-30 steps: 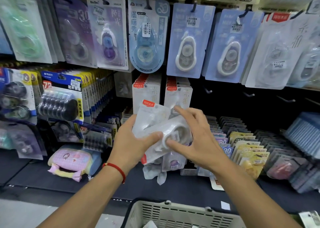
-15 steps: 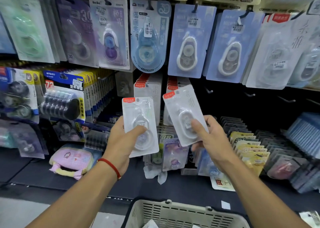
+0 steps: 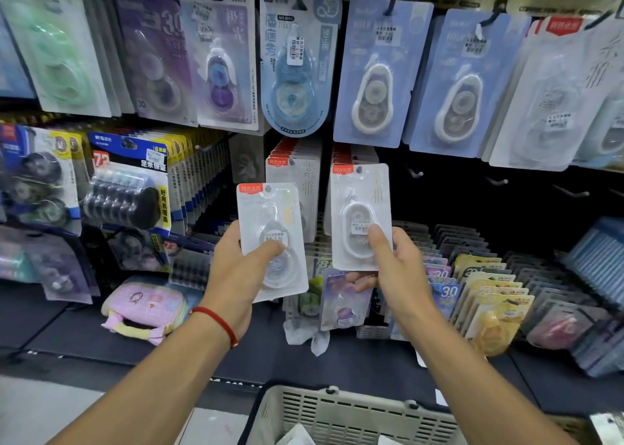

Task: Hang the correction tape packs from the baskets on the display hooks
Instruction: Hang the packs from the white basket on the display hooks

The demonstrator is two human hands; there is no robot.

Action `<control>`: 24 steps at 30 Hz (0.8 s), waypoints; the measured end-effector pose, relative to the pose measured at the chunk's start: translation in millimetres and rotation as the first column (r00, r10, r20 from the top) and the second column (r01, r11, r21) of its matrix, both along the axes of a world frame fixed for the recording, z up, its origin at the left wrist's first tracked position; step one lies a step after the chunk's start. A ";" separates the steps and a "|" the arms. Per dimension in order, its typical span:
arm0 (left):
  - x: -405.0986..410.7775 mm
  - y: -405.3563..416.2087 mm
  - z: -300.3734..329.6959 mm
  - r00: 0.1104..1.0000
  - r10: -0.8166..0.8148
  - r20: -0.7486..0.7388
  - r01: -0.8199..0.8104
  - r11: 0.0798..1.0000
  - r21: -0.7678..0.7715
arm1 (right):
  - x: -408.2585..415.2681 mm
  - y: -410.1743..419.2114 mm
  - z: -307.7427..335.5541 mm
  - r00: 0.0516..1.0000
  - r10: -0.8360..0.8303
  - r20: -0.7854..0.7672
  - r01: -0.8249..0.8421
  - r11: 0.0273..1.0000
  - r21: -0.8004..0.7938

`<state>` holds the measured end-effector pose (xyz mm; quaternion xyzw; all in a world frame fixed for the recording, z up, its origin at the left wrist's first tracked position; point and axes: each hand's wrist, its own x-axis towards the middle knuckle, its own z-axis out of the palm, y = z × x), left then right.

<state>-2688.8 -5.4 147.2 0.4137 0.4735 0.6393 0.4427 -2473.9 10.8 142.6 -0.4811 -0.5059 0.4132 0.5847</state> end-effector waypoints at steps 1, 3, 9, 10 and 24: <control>0.3 -0.3 0.1 1.000 0.001 0.000 -0.001 1.000 0.000 | -0.5 0.6 -0.4 1.000 -0.014 0.010 0.014 1.000 0.005; 1.7 -0.6 0.3 1.000 -0.004 0.005 0.004 1.000 0.001 | -1.2 2.2 0.2 0.997 -0.042 0.067 0.042 0.999 0.000; 11.9 -1.4 -1.6 0.999 -0.049 0.005 0.049 0.997 0.052 | 8.8 6.1 -7.0 0.846 -0.152 0.511 0.211 0.976 -0.058; 14.9 -1.7 -1.9 0.997 -0.072 -0.005 0.072 0.995 0.068 | 8.3 4.0 -4.8 0.866 -0.136 0.481 0.162 0.987 -0.014; 53.4 -3.1 -5.7 0.968 -0.225 -0.115 0.236 0.967 0.093 | 6.4 1.2 7.9 0.996 0.042 0.074 -0.050 0.994 0.100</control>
